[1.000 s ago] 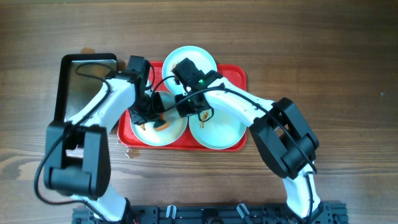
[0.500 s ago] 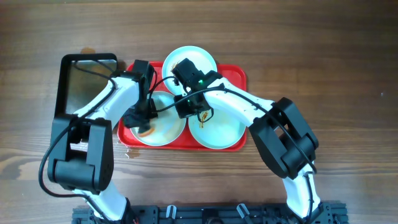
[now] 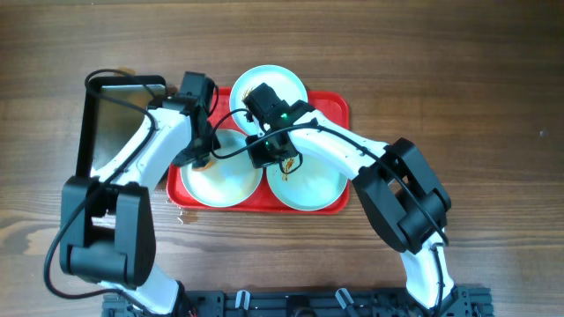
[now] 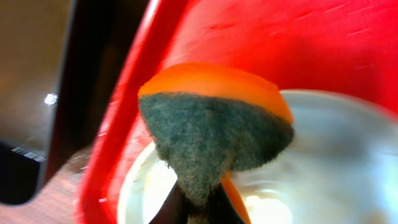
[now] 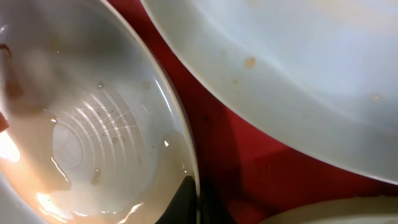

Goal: Clean dirty plates on tray and stack at the side
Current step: 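Hold the back plate with the right gripper while the left sponge scrubs it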

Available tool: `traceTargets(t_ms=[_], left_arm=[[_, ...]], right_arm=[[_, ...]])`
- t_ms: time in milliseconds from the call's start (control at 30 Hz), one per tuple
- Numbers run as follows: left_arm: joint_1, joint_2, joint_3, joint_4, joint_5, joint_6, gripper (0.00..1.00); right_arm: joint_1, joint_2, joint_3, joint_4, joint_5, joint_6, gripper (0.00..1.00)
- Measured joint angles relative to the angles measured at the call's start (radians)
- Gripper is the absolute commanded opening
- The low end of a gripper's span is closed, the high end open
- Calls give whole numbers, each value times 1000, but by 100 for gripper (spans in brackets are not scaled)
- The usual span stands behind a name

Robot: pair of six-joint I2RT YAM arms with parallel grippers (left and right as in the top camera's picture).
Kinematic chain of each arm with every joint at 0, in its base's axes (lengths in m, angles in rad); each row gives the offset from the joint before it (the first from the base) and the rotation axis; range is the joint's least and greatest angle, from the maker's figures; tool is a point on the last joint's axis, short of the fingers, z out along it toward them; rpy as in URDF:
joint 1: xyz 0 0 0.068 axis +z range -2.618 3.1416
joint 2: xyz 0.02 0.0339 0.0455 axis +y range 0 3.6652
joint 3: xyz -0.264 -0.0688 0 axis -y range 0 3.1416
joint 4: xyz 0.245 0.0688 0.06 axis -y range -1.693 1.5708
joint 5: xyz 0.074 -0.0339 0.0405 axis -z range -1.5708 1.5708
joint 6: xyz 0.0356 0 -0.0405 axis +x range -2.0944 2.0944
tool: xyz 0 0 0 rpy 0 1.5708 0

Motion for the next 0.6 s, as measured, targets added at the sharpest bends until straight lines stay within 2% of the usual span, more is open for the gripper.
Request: traceTargets(t_ms=[267, 600], left_arm=[[0, -4, 4, 82, 212, 0, 4], [0, 64, -39, 84, 280, 0, 4]], right_arm=[[0, 0, -3, 12, -1, 0, 4], [0, 0, -3, 14, -1, 0, 4]])
